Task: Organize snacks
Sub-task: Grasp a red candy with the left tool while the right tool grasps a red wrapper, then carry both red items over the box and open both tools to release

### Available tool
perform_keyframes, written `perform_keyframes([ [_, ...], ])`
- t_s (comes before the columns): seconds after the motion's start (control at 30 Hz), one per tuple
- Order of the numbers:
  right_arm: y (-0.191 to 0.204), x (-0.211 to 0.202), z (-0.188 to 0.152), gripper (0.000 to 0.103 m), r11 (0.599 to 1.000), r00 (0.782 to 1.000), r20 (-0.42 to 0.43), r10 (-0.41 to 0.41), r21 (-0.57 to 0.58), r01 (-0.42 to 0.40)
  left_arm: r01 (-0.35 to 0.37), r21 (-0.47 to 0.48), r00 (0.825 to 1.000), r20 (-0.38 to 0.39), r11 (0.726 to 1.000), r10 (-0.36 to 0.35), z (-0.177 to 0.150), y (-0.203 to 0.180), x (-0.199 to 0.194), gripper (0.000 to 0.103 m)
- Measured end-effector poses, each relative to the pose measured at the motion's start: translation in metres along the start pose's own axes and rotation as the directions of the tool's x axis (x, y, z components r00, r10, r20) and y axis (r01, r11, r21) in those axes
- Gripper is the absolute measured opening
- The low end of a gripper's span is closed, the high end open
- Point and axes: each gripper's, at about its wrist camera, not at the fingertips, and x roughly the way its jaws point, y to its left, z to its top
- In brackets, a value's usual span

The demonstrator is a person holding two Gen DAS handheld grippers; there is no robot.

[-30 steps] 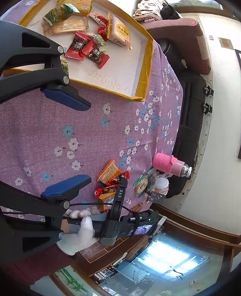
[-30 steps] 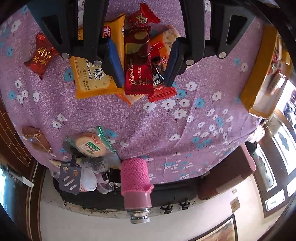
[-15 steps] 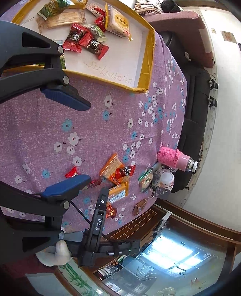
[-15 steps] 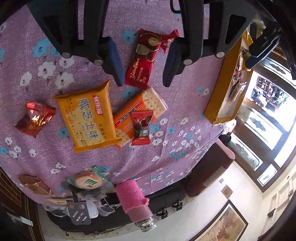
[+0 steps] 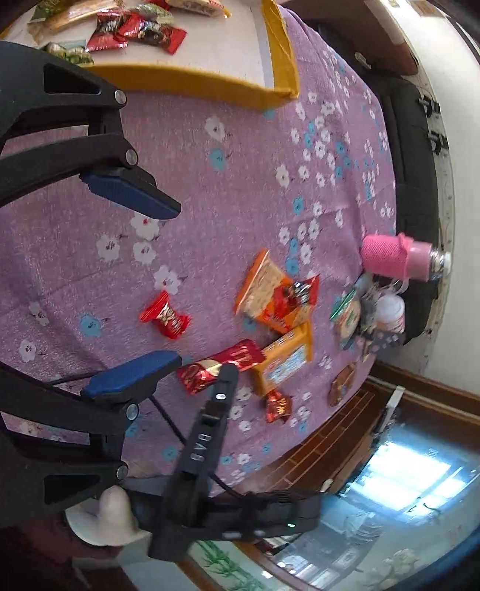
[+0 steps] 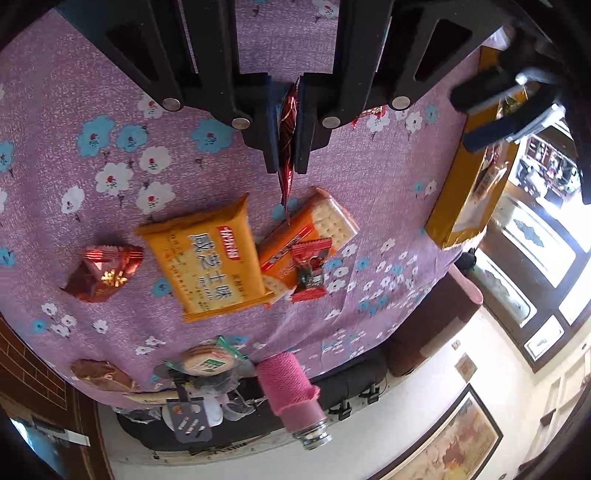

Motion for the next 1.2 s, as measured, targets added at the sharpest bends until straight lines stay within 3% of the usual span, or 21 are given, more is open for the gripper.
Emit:
perform_keyframes([
  [0.1,-0.015,0.001,0.002,0.009,0.998,1.000,-0.005,0.028,0.050,-0.027,0.011,0.061,0.998,-0.058,0.998,-0.008,-0.006,-0.015,0.024,0.073],
  [0.23,-0.014,0.002,0.002,0.009,0.998,0.999,-0.004,0.046,0.049,-0.046,0.020,0.091,0.998,-0.064,0.996,-0.014,-0.003,-0.021,0.044,0.068],
  [0.3,-0.013,0.004,0.001,0.009,0.998,0.999,-0.005,0.051,0.044,-0.051,0.016,0.099,0.997,-0.076,0.995,-0.009,0.000,-0.023,0.053,0.054],
  [0.33,-0.012,0.004,0.001,0.009,0.998,0.999,-0.003,0.053,0.043,-0.053,-0.002,0.123,0.999,-0.050,0.992,0.008,0.000,-0.025,0.052,0.037],
  [0.37,-0.012,0.005,0.001,0.009,0.997,0.998,-0.001,0.058,0.043,-0.058,0.002,0.135,0.998,-0.055,0.991,0.006,-0.001,-0.027,0.054,0.028],
  [0.43,-0.012,0.005,0.000,0.009,0.996,0.997,0.003,0.073,0.043,-0.073,-0.006,0.141,0.999,-0.043,0.990,0.012,-0.002,-0.030,0.053,0.020],
  [0.57,-0.011,0.002,0.000,0.008,0.995,0.995,0.039,0.092,0.035,-0.094,0.000,0.092,1.000,-0.008,0.996,0.000,-0.007,-0.021,0.042,0.020],
  [0.73,-0.004,-0.009,0.001,0.008,0.997,0.991,0.112,0.079,-0.002,-0.080,0.016,-0.014,0.997,0.079,1.000,-0.015,-0.011,0.006,0.002,0.020],
  [0.9,0.008,-0.012,0.003,0.008,0.994,0.988,0.112,0.108,-0.011,-0.107,-0.015,-0.136,0.980,0.193,0.991,0.041,-0.023,0.049,-0.059,0.020],
  [1.0,0.033,-0.020,0.006,0.008,0.987,0.982,0.100,0.161,-0.035,-0.159,-0.064,-0.220,0.961,0.248,0.973,0.119,-0.033,0.083,-0.093,0.020],
  [1.2,0.121,-0.020,0.011,0.008,0.946,0.953,0.026,0.300,-0.135,-0.295,-0.105,-0.429,0.923,0.295,0.897,0.249,-0.067,0.150,-0.134,0.021],
])
